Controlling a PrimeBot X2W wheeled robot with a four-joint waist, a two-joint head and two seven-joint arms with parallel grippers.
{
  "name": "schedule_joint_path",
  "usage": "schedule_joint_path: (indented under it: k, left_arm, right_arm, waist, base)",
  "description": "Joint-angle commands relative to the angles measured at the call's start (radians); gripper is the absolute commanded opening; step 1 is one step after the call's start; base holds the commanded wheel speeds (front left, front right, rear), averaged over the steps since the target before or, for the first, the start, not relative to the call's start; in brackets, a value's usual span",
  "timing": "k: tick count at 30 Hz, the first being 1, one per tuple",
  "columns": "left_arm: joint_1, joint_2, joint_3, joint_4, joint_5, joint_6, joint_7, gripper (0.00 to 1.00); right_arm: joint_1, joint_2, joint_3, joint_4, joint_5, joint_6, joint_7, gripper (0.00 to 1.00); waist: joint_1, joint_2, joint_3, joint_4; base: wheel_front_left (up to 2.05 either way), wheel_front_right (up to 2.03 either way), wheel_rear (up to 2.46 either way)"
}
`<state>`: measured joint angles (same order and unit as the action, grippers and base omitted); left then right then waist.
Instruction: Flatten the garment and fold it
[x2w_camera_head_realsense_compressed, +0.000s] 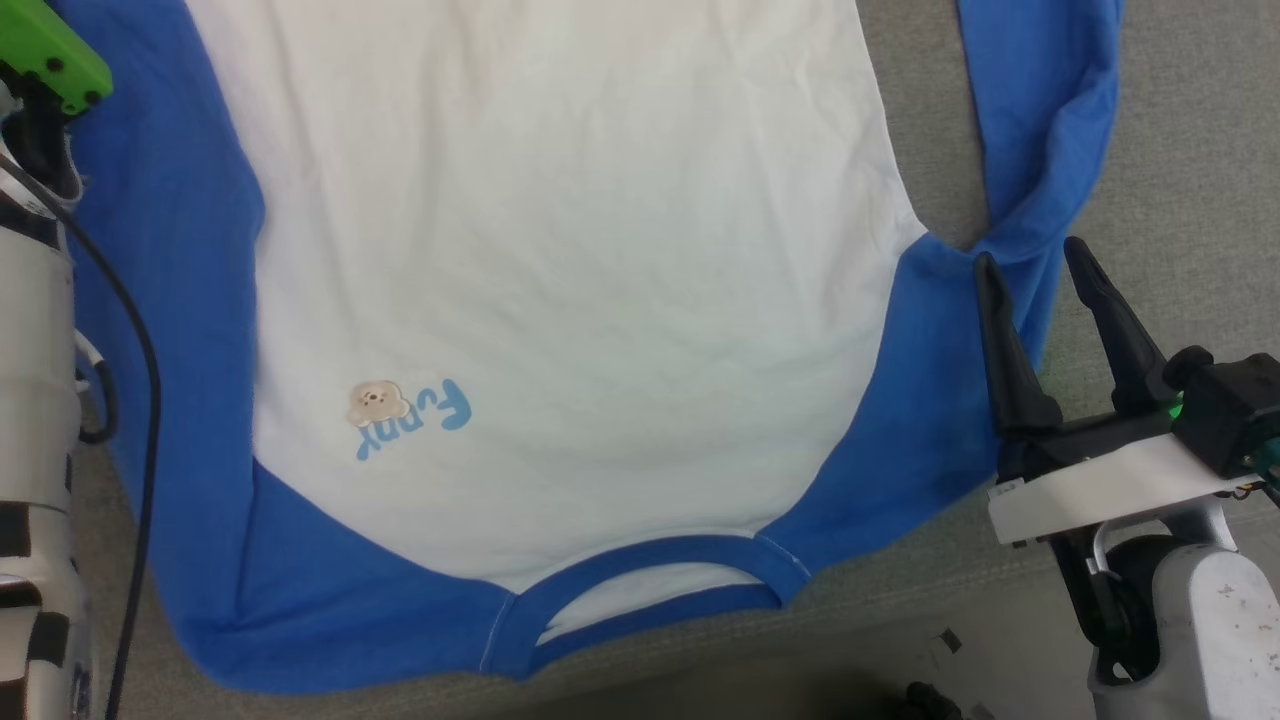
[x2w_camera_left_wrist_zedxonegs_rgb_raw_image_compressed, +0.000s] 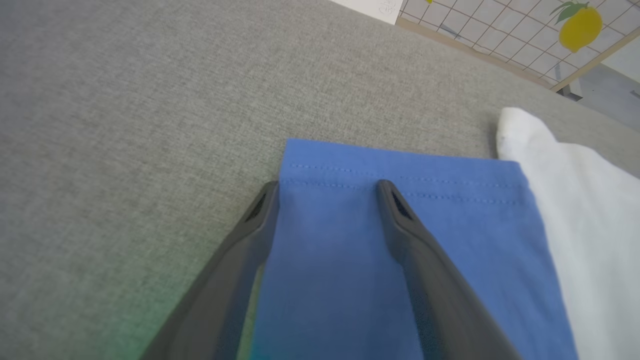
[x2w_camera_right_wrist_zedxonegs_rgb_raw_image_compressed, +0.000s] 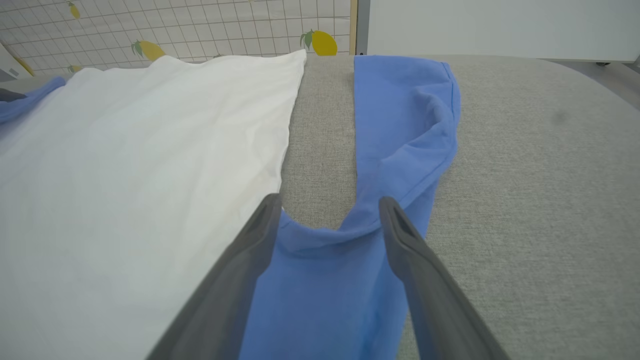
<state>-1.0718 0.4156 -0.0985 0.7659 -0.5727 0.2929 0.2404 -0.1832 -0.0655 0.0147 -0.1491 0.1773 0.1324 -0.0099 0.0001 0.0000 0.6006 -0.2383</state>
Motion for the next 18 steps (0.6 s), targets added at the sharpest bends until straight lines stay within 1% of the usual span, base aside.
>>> schedule_joint_path:
  k: [1, 3, 4, 5, 6, 8, 11, 14, 18]
  left_arm:
    - [0.016, 0.003, -0.014, 0.027, 0.015, 0.021, 0.045, 1.00]
    - [0.023, 0.015, -0.038, 0.035, 0.029, 0.037, 0.112, 1.00]
    - [0.027, 0.021, -0.050, 0.039, 0.033, 0.037, 0.148, 1.00]
    - [0.030, 0.027, -0.062, 0.040, 0.037, 0.035, 0.188, 0.48]
    - [0.032, 0.032, -0.069, 0.036, 0.038, 0.033, 0.213, 0.00]
    - [0.040, 0.042, -0.081, 0.022, 0.038, 0.023, 0.257, 0.00]
    - [0.053, 0.056, -0.091, -0.024, 0.041, 0.017, 0.275, 0.00]
    - [0.067, 0.071, -0.097, -0.077, 0.045, 0.002, 0.258, 0.00]
    - [0.099, 0.090, -0.096, -0.158, 0.047, -0.024, 0.203, 0.00]
  right_arm:
    - [-0.013, 0.002, 0.004, -0.008, 0.003, -0.002, -0.007, 1.00]
    - [-0.013, 0.003, 0.006, -0.011, 0.005, -0.002, -0.006, 1.00]
    - [-0.013, 0.003, 0.007, -0.013, 0.005, -0.002, -0.005, 1.00]
    - [-0.014, 0.003, 0.008, -0.016, 0.004, -0.002, -0.005, 1.00]
    - [-0.015, 0.004, 0.007, -0.019, 0.004, -0.002, -0.004, 1.00]
    - [-0.017, 0.004, 0.007, -0.025, 0.002, -0.002, -0.004, 1.00]
    - [-0.022, 0.003, 0.003, -0.033, -0.005, -0.002, -0.005, 1.00]
    - [-0.027, 0.004, -0.002, -0.035, -0.009, -0.002, -0.009, 1.00]
    - [-0.026, 0.004, -0.005, -0.029, -0.012, -0.002, -0.010, 1.00]
  waist:
    - [-0.0001, 0.0000, 0.028, -0.025]
    - [-0.0001, 0.0000, 0.032, -0.026]
    - [-0.0001, 0.0000, 0.035, -0.026]
    - [-0.0001, 0.0000, 0.038, -0.025]
    - [-0.0001, 0.0000, 0.040, -0.024]
    - [-0.0001, 0.0000, 0.041, -0.020]
    - [-0.0001, 0.0000, 0.032, -0.009]
    - [-0.0001, 0.0000, 0.011, 0.003]
    - [-0.0001, 0.0000, -0.036, 0.022]
  base:
    - [0.00, 0.00, 0.00]
    - [0.00, 0.00, 0.00]
    - [0.00, 0.00, 0.00]
    - [0.00, 0.00, 0.00]
    - [0.00, 0.00, 0.00]
    - [0.00, 0.00, 0.00]
    - [0.00, 0.00, 0.00]
    - [0.00, 0.00, 0.00]
    - [0.00, 0.00, 0.00]
